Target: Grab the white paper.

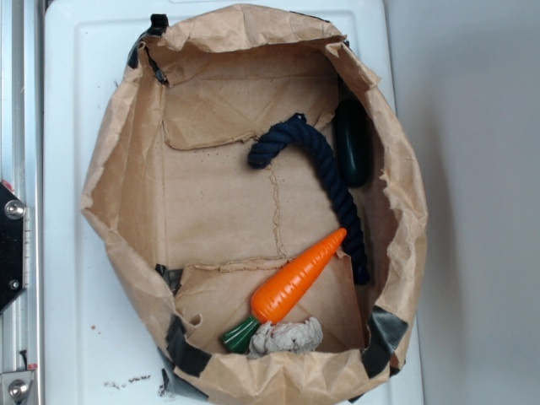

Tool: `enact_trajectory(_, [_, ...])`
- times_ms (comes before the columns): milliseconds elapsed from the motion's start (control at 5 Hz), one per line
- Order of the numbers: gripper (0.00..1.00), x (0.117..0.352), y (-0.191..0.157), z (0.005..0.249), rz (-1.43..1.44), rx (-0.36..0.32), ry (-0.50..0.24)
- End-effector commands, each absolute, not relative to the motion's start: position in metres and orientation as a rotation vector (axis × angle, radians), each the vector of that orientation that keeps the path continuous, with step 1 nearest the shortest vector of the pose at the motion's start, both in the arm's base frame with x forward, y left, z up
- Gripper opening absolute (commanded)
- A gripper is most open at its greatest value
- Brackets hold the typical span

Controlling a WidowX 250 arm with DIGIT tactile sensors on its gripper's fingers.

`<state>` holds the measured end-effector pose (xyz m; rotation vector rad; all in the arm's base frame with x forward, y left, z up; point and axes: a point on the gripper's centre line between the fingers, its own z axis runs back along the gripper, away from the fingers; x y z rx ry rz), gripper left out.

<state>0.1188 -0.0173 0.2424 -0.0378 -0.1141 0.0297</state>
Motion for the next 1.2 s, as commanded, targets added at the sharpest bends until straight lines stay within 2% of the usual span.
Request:
enact_trajectory(0, [1.00, 0.119, -0.017, 0.242, 0.030, -0.038, -0.114])
enact_trajectory(200, [1.00, 0.169, -0.033, 0.237, -0.002, 0.041, -0.155])
enact_trajectory(400, [1.00, 0.216, -0.030, 0.231, 0.025, 0.053, -0.140])
enact_trajectory(600, [1.00, 0.247, -0.022, 0.222, -0.078, 0.058, -0.225])
enact_trajectory(800, [1.00, 0.267, 0.001, 0.207, -0.277, 0.026, -0.335])
enact_trajectory(1000, [1.00, 0.273, 0.022, 0.194, -0.375, -0.049, -0.390])
